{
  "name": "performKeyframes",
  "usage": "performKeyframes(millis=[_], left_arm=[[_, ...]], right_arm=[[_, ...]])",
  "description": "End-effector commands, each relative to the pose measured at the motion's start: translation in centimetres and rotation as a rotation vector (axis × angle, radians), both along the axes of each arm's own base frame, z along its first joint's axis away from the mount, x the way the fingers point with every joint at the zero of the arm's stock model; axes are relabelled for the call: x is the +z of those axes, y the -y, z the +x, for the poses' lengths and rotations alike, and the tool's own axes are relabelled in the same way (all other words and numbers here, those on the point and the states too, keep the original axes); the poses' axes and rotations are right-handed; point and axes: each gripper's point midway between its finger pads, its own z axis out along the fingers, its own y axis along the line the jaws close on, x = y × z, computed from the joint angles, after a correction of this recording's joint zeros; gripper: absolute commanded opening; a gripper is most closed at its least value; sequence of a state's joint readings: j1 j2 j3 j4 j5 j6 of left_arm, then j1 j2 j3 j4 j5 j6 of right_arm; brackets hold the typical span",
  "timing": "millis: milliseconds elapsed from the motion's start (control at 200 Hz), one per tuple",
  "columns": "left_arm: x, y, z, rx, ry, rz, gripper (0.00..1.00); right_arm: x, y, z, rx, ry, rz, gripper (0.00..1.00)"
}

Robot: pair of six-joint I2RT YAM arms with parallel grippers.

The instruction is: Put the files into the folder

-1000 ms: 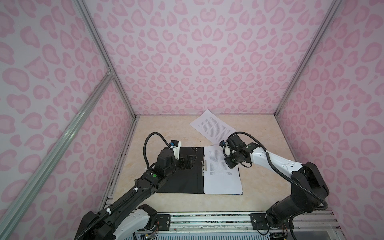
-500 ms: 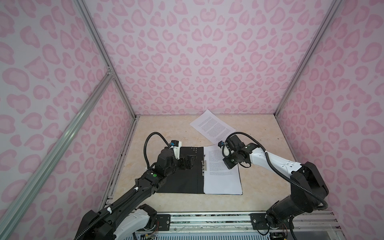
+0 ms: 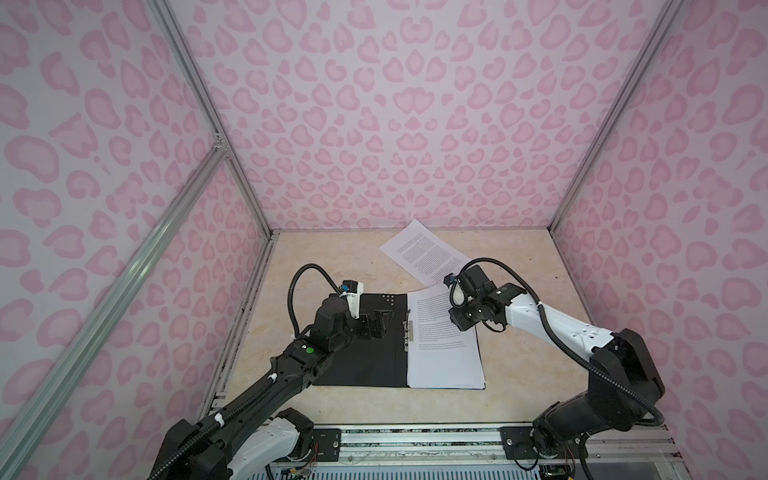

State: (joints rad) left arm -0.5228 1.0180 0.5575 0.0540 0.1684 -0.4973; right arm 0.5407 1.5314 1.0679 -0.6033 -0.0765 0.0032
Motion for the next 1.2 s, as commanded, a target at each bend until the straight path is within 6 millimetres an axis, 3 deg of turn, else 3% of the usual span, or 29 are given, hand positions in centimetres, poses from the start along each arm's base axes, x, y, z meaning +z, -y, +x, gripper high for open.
performKeyframes(millis=[0,780,1045,1115,1140,1195], left_arm=[[0.9,0.2,0.4,0.0,0.027,-0.014,0.98],[0.7,0.2,0.4,0.001,0.016,-0.009,0.98],[0.7,0.1,0.5,0.005,0.019,-0.005,0.98],[0.7,0.0,0.5,0.009,0.021,-0.003,0.98],[0.6,0.0,0.5,0.009,0.02,-0.002,0.98],[0.7,0.0,0.5,0.008,0.022,-0.003,0.98]], right_arm=[[-0.5,-0.1,-0.7,-0.001,-0.033,0.013,0.51],[-2.8,1.6,-0.1,-0.129,-0.118,0.039,0.51],[-1.4,3.3,1.0,-0.237,-0.072,0.077,0.54],[-0.4,3.9,1.1,-0.257,-0.037,0.077,0.59],[-0.1,4.3,1.1,-0.269,-0.022,0.071,0.69],[1.1,5.2,1.3,-0.3,0.025,0.064,0.79]])
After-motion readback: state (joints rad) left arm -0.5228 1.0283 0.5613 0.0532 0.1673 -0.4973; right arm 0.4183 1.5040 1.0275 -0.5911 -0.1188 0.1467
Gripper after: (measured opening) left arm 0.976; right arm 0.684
